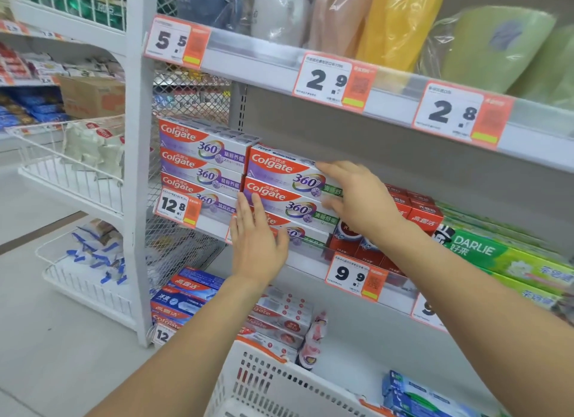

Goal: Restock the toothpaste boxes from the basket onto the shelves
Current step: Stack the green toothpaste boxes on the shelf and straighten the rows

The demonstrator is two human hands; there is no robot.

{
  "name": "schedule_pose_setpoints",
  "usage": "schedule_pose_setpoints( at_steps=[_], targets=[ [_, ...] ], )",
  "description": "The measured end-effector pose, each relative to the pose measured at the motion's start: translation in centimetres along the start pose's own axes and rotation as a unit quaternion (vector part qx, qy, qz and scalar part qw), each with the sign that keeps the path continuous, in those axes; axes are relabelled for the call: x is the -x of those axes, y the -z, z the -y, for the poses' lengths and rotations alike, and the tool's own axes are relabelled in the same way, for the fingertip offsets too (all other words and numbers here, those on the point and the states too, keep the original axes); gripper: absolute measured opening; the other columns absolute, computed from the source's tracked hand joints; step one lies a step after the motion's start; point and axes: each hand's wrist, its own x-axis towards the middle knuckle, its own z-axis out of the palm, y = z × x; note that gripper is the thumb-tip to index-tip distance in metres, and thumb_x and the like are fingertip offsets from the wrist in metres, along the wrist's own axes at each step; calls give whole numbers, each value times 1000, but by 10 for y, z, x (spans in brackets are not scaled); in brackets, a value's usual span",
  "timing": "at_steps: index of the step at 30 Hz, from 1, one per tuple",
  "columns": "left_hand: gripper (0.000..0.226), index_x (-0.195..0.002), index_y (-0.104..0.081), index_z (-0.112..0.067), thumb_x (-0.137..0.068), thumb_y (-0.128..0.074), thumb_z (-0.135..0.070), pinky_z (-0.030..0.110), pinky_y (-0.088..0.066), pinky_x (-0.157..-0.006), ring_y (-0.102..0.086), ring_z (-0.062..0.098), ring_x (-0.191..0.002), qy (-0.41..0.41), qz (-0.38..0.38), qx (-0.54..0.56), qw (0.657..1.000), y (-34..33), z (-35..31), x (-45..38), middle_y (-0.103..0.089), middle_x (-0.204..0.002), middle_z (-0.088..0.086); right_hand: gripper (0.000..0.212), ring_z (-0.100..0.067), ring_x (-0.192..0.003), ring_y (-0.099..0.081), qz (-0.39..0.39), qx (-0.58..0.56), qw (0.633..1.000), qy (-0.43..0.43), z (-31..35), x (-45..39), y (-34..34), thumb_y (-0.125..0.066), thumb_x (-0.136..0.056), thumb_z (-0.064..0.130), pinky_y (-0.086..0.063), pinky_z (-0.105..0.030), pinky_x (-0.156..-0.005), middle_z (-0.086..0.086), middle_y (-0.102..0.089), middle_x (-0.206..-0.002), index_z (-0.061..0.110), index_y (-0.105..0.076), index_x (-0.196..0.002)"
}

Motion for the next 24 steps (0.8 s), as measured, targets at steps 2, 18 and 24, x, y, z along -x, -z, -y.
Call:
schedule_pose_setpoints(
  at_steps=[2,18,24],
  targets=[
    [80,-158,-8,-7,-98,-52,-36,45,-7,-124,-2,31,-154,9,-12,15,1000,3,-5,2,1,-166,19,68,-26,-133,-45,-4,11,1000,3,2,4,2,-72,-89,24,-38,-45,-110,1,-49,-149,26,-42,-150],
    [17,-106,-60,-11,-91,-65,-18,32,-41,-93,-49,18,-104,-301,-24,126,945,-57,-182,71,-57,-109,1,26,-27,-104,-59,-340,-87,920,-175,-162,231,57,-68,-83,11,-45,-28,-93,-2,-60,-108,8,-66,-108],
    [56,-139,-50,-15,-91,-66,-41,41,-21,-117,-33,26,-137,-351,34,-40,935,-78,-234,50,-46,-143,5,54,-20,-141,-36,-236,-156,924,-257,-207,259,61,-72,-91,23,-28,-14,-113,-9,-38,-151,22,-53,-141]
  ],
)
